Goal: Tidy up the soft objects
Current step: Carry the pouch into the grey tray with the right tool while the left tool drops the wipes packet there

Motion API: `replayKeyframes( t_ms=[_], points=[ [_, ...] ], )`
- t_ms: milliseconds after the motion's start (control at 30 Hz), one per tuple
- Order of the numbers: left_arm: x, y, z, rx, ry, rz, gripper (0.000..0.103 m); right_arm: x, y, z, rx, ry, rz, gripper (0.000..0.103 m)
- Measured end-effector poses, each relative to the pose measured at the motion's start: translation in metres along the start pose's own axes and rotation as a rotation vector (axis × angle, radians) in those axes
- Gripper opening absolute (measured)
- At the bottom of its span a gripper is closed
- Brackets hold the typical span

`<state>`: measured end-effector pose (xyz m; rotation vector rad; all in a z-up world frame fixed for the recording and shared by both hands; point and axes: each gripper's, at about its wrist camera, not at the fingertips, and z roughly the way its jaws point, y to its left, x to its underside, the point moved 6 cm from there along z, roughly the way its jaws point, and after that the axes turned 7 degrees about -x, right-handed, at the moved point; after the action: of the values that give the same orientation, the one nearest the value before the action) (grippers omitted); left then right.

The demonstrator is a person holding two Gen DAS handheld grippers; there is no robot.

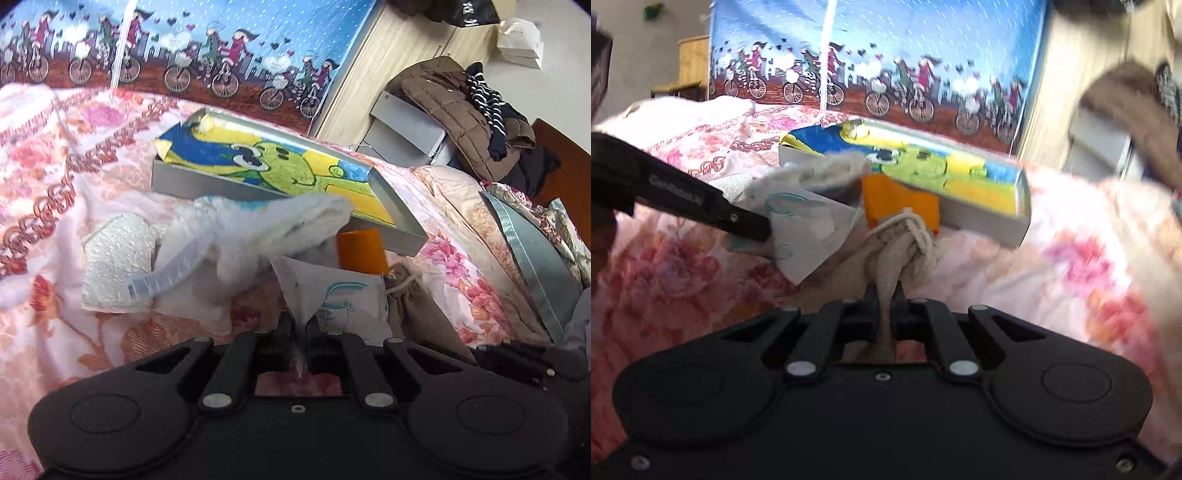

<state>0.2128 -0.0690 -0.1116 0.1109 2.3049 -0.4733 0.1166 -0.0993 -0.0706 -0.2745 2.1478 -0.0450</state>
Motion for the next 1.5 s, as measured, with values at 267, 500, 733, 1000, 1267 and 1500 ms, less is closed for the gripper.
replayKeyframes(
  t_ms=[267,500,733,1000,1267,1500],
  points=[
    [0.0,-0.02,-0.04,-0.049,-0.129,0.043,0.006,-0.014,0.0,-0.019,0.127,-0.09,-0.146,0.001],
    [-0.014,-0.031,-0.058,-0.069,-0.238,0.042,0.006,-0.038,-0.029,-0.032,0.195,-0.201,-0.057,0.001],
    [-0.054,-0.035,-0.043,-0.105,-0.307,0.014,0.007,-0.077,-0.064,-0.012,0.239,-0.325,-0.037,0.001],
    [-0.144,-0.049,0.017,-0.141,-0.398,0.055,0.007,-0.123,-0.137,0.068,0.267,-0.397,0.055,0.001],
    [-0.169,-0.048,0.129,-0.196,-0.253,0.015,0.007,-0.104,-0.19,0.165,0.203,-0.304,0.178,0.001],
    [-0.15,-0.041,0.186,-0.25,-0.093,-0.003,0.007,-0.077,-0.195,0.222,0.18,-0.127,0.211,0.002]
  ],
)
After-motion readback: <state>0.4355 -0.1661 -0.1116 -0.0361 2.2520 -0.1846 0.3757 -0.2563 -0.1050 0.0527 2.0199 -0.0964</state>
